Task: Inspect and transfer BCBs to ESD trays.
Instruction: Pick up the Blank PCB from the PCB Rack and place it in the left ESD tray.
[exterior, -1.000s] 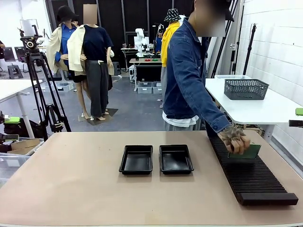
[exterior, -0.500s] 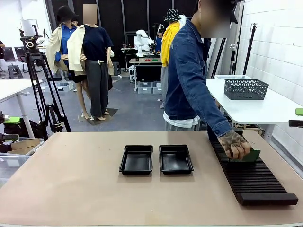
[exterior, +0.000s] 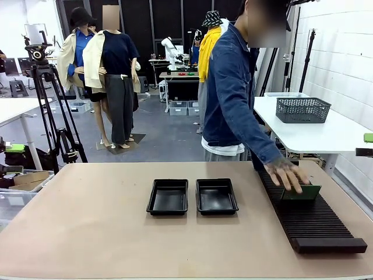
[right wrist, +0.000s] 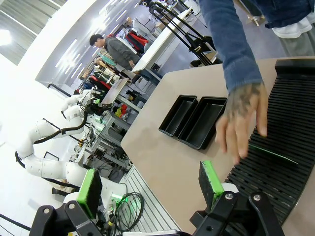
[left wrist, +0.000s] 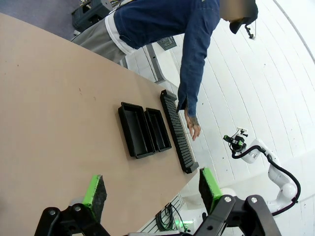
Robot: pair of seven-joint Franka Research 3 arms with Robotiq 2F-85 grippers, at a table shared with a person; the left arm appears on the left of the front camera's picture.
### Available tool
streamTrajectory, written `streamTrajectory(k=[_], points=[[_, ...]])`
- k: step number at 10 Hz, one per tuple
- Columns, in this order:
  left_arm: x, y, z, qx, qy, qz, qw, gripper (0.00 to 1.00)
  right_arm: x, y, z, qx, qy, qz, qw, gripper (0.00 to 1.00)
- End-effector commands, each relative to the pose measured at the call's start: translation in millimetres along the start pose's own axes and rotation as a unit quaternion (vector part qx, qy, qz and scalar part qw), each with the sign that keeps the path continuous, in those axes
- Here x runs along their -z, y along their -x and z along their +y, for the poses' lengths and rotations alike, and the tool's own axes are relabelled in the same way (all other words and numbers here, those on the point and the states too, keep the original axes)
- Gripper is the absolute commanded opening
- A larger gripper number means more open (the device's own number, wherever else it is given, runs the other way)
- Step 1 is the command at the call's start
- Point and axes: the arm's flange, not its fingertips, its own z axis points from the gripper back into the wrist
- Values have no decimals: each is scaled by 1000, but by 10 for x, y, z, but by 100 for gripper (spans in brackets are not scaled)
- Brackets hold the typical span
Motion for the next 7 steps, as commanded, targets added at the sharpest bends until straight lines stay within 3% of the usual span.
streamTrajectory(k=[1, 7], points=[[-12, -2, -7, -3, 8, -5, 1000, 100, -15, 25, -4, 2, -4, 5, 1000, 100], [-12, -2, -7, -3, 8, -5, 1000, 100, -15, 25, -4, 2, -4, 5, 1000, 100]])
